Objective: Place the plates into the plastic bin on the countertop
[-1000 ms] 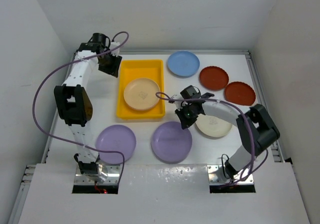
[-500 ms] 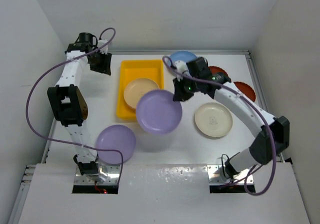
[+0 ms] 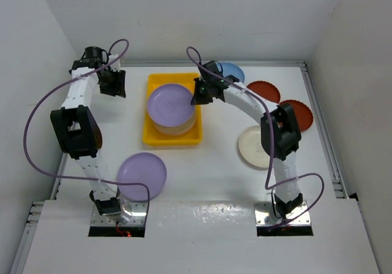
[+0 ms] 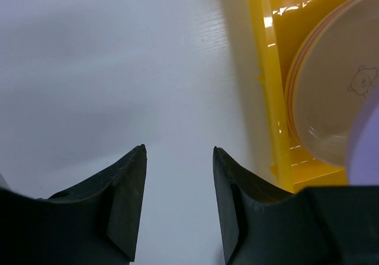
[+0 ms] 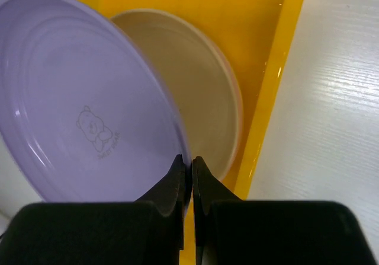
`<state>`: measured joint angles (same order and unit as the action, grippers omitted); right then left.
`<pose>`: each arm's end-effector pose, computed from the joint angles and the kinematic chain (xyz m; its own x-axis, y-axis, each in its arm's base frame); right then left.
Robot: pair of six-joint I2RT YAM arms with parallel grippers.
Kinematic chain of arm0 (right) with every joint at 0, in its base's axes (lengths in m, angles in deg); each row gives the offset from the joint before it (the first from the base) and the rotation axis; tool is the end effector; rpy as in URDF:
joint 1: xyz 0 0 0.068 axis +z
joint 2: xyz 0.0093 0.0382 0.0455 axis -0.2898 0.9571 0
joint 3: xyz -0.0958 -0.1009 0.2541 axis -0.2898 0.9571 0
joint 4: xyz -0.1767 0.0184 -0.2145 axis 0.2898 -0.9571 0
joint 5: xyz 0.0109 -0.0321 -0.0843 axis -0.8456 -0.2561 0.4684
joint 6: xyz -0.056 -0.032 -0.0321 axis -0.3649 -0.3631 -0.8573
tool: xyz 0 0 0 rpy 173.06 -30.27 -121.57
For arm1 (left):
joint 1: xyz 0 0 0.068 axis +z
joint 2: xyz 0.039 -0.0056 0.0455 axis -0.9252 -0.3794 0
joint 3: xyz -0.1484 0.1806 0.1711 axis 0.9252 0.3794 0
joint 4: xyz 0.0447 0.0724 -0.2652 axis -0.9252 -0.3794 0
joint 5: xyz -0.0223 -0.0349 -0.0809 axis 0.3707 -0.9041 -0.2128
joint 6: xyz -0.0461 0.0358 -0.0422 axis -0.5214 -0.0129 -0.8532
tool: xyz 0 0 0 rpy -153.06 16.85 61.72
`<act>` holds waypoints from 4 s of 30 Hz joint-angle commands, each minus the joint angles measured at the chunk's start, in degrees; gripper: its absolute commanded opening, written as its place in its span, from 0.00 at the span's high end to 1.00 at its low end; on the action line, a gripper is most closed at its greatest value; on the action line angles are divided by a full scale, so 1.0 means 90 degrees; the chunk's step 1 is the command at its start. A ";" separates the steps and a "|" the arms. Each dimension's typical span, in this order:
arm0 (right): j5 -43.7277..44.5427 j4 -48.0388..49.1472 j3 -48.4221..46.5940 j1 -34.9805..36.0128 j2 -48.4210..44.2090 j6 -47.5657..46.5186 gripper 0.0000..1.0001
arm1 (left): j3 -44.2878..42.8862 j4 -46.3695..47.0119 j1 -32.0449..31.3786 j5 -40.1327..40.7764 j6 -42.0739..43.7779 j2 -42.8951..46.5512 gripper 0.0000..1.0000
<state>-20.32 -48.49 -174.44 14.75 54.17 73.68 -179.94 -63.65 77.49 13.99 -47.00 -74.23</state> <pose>0.4354 0.2755 0.2309 -0.8439 0.1908 -0.5015 -0.0912 0.8700 0.4846 0.4540 0.0626 0.2845 -0.8469 0.0382 -0.5304 0.1257 0.9836 -0.1297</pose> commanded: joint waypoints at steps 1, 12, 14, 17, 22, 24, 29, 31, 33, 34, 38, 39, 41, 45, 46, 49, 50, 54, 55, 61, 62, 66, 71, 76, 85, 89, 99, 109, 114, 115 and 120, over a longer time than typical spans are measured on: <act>0.0536 0.0274 -0.0521 0.0181 0.0090 0.0495 1.00 | 0.0094 0.0188 0.0134 0.0056 -0.0083 0.0426 0.49; 0.1249 0.0254 -0.0404 0.0327 0.0667 0.0358 1.00 | 0.0221 0.0246 0.0193 0.0056 -0.0083 0.0426 0.49; 0.1347 0.0303 -0.0326 0.0337 0.0657 0.0309 1.00 | 0.0221 0.0246 0.0251 0.0056 -0.0083 0.0426 0.49; 0.1396 0.0391 -0.0257 0.0356 0.0667 0.0221 1.00 | 0.0221 0.0246 0.0251 0.0056 -0.0083 0.0426 0.48; 0.1455 0.0498 -0.0286 0.0406 0.0696 -0.0003 0.92 | 0.0221 0.0246 0.0251 0.0056 -0.0083 0.0426 0.48; 0.1465 0.0479 -0.0354 0.0454 0.0745 -0.0207 0.76 | 0.0221 0.0246 0.0251 0.0056 -0.0025 0.0426 0.48; 0.1853 0.0488 -0.0394 0.0717 0.0609 -0.0880 0.52 | 0.0376 0.0246 0.0251 0.0056 0.0170 0.0601 0.45; 0.1991 0.0518 -0.0336 0.0757 0.0492 -0.1028 0.50 | 0.0464 0.0246 0.0251 -0.0002 0.0307 0.0699 0.45; 0.2235 0.0625 -0.0190 0.0864 0.0384 -0.1302 0.47 | 0.0708 0.0130 0.0251 -0.0138 0.0763 0.0943 0.42; 0.2352 0.0645 -0.0150 0.0884 0.0326 -0.1409 0.46 | 0.0816 0.0071 0.0251 -0.0294 0.0980 0.1040 0.40; 0.2529 0.0655 0.0016 0.0904 0.0257 -0.1459 0.46 | 0.1576 -0.0679 0.0310 -0.0831 0.2541 0.1539 0.37; 0.2539 0.0626 0.0036 0.0904 0.0237 -0.1449 0.46 | 0.1762 -0.1155 0.0387 -0.0833 0.2883 0.1617 0.37; 0.2393 0.0645 0.0104 0.0903 0.0198 -0.1449 0.44 | 0.2357 -0.1597 0.0446 -0.0833 0.3762 0.1822 0.37; 0.2080 0.1131 0.0377 0.0913 0.0090 -0.1508 0.44 | 0.3461 -0.1747 0.0603 -0.0540 0.4263 0.2300 0.36; 0.2090 0.1153 0.0378 0.0904 0.0139 -0.1507 0.44 | 0.3821 -0.1688 0.0603 -0.0540 0.4263 0.2388 0.36; 0.2129 0.1046 0.0193 0.0904 0.0324 -0.1429 0.40 | 0.4340 -0.1454 0.0603 -0.0608 0.4137 0.2526 0.35; 0.2119 0.0978 0.0153 0.0923 0.0277 -0.1429 0.40 | 0.4448 -0.1453 0.0535 -0.0686 0.4136 0.2526 0.35; 0.2139 0.1094 0.0231 0.0894 0.0131 -0.1497 0.38 | 0.4937 -0.1045 0.0368 -0.0755 0.4009 0.2594 0.33; 0.2139 0.1114 0.0280 0.0913 0.0101 -0.1498 0.38 | 0.5141 -0.0907 0.0301 -0.0639 0.3912 0.2662 0.33; 0.2168 0.1299 0.0641 0.0913 -0.0377 -0.1517 0.38 | 0.5874 0.0126 0.0105 0.0221 0.3599 0.2526 0.35; 0.2178 0.1357 0.0748 0.0904 -0.0475 -0.1498 0.38 | 0.6001 0.0255 0.0105 0.0222 0.3512 0.2458 0.37; 0.2431 0.1534 0.1168 0.0874 -0.0856 -0.1322 0.38 | 0.6139 0.0704 0.0046 0.0310 0.3365 0.2331 0.49; 0.2315 0.1758 0.1530 0.0748 -0.1373 -0.1010 0.38 | 0.6383 0.0764 -0.0091 -0.0002 0.3365 0.2331 0.89; 0.2373 0.1758 0.1774 0.0728 -0.1569 -0.1019 0.40 | 0.6646 0.0579 -0.0149 -0.0227 0.3948 0.2798 1.00; 0.2363 0.1719 0.1833 0.0669 -0.1648 -0.1146 0.40 | 0.5584 -0.1031 -0.0831 -0.0635 0.5141 0.3795 1.00; 0.2353 0.1690 0.1891 0.0640 -0.1697 -0.1127 0.40 | 0.4734 -0.1920 -0.1212 -0.1338 0.5502 0.3874 1.00; 0.2275 0.1631 0.2174 0.0348 -0.2048 -0.0932 0.40 | 0.3064 -0.1837 -0.1829 -0.2270 0.4120 0.3347 1.00; 0.2246 0.1397 0.2604 -0.0219 -0.2497 -0.0570 0.41 | 0.0682 0.0422 -0.1702 -0.1761 0.0797 0.1143 1.00; 0.2373 0.1270 0.2848 -0.0366 -0.2702 -0.0590 0.41 | 0.0026 0.0422 -0.1576 -0.1429 0.0288 0.0222 1.00; 0.2412 0.1260 0.2877 -0.0414 -0.2722 -0.0580 0.41 | 0.0026 0.0422 -0.1517 -0.1429 0.0230 0.0134 1.00; 0.2432 0.1163 0.2927 -0.0434 -0.2742 -0.0580 0.41 | 0.0026 0.0363 -0.1516 -0.1145 0.0161 -0.0296 1.00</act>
<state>0.77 -38.15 -148.10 11.25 32.03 67.76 -177.76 -60.39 63.32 2.97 -42.76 -77.09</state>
